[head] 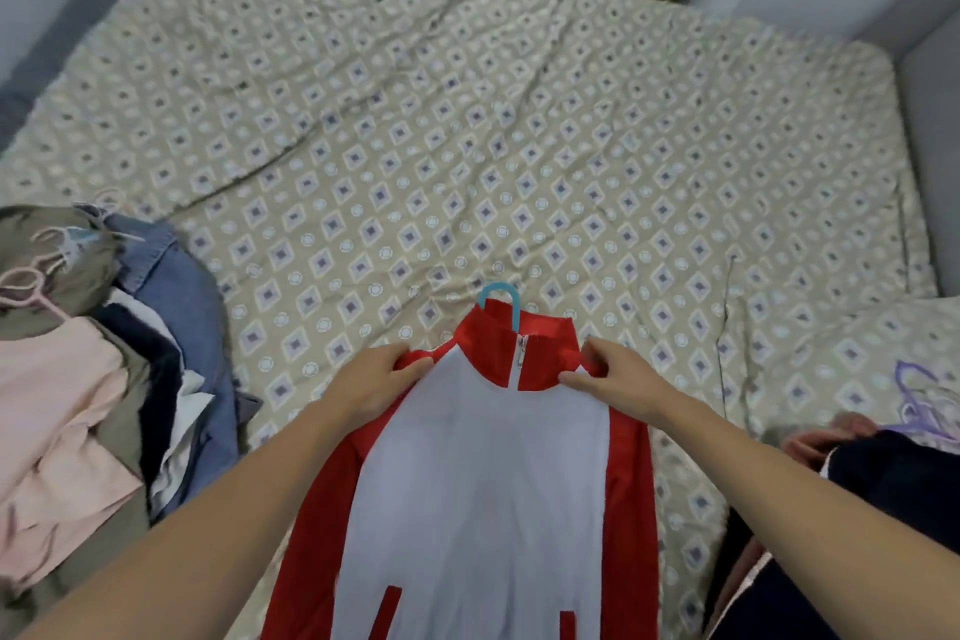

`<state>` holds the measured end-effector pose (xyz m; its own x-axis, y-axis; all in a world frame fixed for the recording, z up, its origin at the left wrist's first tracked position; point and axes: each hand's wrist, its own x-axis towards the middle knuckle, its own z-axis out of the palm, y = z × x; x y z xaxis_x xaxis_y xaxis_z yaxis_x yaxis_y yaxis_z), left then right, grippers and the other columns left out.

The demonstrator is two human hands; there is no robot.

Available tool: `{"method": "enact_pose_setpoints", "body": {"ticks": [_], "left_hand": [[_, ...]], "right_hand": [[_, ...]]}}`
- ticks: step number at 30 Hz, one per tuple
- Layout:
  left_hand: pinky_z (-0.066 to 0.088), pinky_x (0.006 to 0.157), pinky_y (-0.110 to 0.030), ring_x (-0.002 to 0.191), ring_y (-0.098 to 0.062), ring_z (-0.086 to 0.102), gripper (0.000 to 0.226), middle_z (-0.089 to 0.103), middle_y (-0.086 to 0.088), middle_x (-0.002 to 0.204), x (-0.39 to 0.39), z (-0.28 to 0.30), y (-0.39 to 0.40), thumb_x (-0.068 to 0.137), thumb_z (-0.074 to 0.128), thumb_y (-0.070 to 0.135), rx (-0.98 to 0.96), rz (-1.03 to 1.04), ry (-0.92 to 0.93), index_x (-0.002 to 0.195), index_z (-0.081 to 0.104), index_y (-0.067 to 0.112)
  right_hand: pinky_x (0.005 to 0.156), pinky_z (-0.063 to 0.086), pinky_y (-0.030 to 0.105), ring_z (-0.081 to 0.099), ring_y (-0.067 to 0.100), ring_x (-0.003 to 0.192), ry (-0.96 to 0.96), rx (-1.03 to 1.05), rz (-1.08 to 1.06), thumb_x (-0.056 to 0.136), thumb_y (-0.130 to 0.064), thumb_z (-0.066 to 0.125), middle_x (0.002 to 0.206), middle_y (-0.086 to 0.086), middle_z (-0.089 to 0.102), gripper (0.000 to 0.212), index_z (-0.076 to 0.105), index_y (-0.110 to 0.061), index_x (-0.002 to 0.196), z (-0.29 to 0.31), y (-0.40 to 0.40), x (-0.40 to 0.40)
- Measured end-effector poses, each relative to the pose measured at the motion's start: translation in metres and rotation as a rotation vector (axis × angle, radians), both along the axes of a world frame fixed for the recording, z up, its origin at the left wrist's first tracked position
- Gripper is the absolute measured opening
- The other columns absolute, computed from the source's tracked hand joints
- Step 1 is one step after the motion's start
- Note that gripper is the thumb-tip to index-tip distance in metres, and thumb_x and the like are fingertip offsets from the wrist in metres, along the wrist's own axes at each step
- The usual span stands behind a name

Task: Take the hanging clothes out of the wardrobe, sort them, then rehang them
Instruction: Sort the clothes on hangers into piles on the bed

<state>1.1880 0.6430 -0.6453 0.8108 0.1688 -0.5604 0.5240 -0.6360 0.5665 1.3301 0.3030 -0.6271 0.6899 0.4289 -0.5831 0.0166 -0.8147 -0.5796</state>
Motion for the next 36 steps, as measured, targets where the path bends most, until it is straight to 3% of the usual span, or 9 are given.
{"method": "enact_pose_setpoints", "body": {"ticks": [6, 12, 15, 19, 23, 29, 33, 36], "left_hand": [[0.041, 0.067, -0.036, 0.075, -0.013, 0.059, 0.041, 0.063, 0.009, 0.076, -0.048, 0.112, 0.009, 0.101, 0.053, 0.061, 0.008, 0.109, -0.081, 0.076, 0.056, 0.028], [0.050, 0.076, -0.041, 0.073, -0.013, 0.063, 0.051, 0.070, 0.006, 0.075, -0.126, 0.228, -0.002, 0.098, 0.053, 0.065, 0.052, 0.256, -0.156, 0.076, 0.067, 0.021], [0.047, 0.071, -0.043, 0.070, -0.017, 0.062, 0.066, 0.065, 0.001, 0.069, -0.175, 0.282, -0.013, 0.090, 0.048, 0.077, 0.163, 0.308, -0.181, 0.071, 0.060, 0.015], [0.046, 0.072, -0.043, 0.072, -0.014, 0.059, 0.065, 0.065, 0.002, 0.071, -0.255, 0.347, -0.036, 0.090, 0.047, 0.078, 0.265, 0.404, -0.224, 0.071, 0.060, 0.017], [0.041, 0.065, -0.029, 0.072, -0.009, 0.057, 0.041, 0.064, 0.011, 0.073, -0.332, 0.397, -0.050, 0.099, 0.059, 0.060, 0.308, 0.502, -0.292, 0.068, 0.060, 0.032], [0.049, 0.096, -0.037, 0.106, -0.009, 0.064, 0.048, 0.073, 0.015, 0.112, -0.433, 0.450, -0.047, 0.092, 0.056, 0.069, 0.356, 0.627, -0.434, 0.113, 0.075, 0.030], [0.052, 0.082, -0.033, 0.088, -0.002, 0.066, 0.030, 0.072, 0.020, 0.090, -0.490, 0.473, -0.027, 0.088, 0.058, 0.075, 0.397, 0.715, -0.468, 0.089, 0.071, 0.047], [0.046, 0.067, -0.030, 0.071, 0.002, 0.062, 0.024, 0.070, 0.020, 0.075, -0.529, 0.483, -0.010, 0.097, 0.065, 0.058, 0.431, 0.779, -0.479, 0.082, 0.070, 0.038]], "right_hand": [[0.066, 0.034, 0.032, 0.035, 0.008, 0.064, -0.060, 0.149, 0.049, 0.092, -0.061, 0.067, 0.068, -0.017, 0.040, 0.043, 0.039, -0.035, 0.074, 0.108, 0.010, -0.026], [0.064, 0.034, 0.034, 0.037, 0.007, 0.061, -0.243, 0.299, 0.079, 0.096, -0.049, 0.068, 0.062, -0.015, 0.040, 0.046, 0.040, -0.022, 0.073, 0.205, 0.030, -0.068], [0.064, 0.038, 0.037, 0.042, 0.008, 0.060, -0.298, 0.368, 0.137, 0.096, -0.045, 0.070, 0.061, -0.012, 0.044, 0.045, 0.043, -0.019, 0.071, 0.243, 0.035, -0.095], [0.064, 0.040, 0.038, 0.044, 0.008, 0.058, -0.349, 0.454, 0.225, 0.094, -0.041, 0.073, 0.059, -0.011, 0.047, 0.043, 0.048, -0.016, 0.070, 0.288, 0.044, -0.141], [0.063, 0.041, 0.039, 0.045, 0.008, 0.057, -0.402, 0.531, 0.338, 0.092, -0.045, 0.074, 0.058, -0.010, 0.047, 0.045, 0.046, -0.019, 0.069, 0.333, 0.061, -0.190], [0.064, 0.043, 0.041, 0.048, 0.010, 0.057, -0.502, 0.617, 0.473, 0.091, -0.048, 0.075, 0.058, -0.006, 0.049, 0.048, 0.047, -0.016, 0.071, 0.392, 0.105, -0.260], [0.068, 0.047, 0.046, 0.051, 0.016, 0.060, -0.528, 0.668, 0.551, 0.091, -0.049, 0.074, 0.061, -0.002, 0.052, 0.048, 0.048, -0.015, 0.071, 0.415, 0.143, -0.304], [0.068, 0.046, 0.047, 0.051, 0.016, 0.060, -0.524, 0.708, 0.599, 0.091, -0.049, 0.074, 0.061, -0.001, 0.053, 0.048, 0.048, -0.015, 0.070, 0.422, 0.175, -0.339]]}}
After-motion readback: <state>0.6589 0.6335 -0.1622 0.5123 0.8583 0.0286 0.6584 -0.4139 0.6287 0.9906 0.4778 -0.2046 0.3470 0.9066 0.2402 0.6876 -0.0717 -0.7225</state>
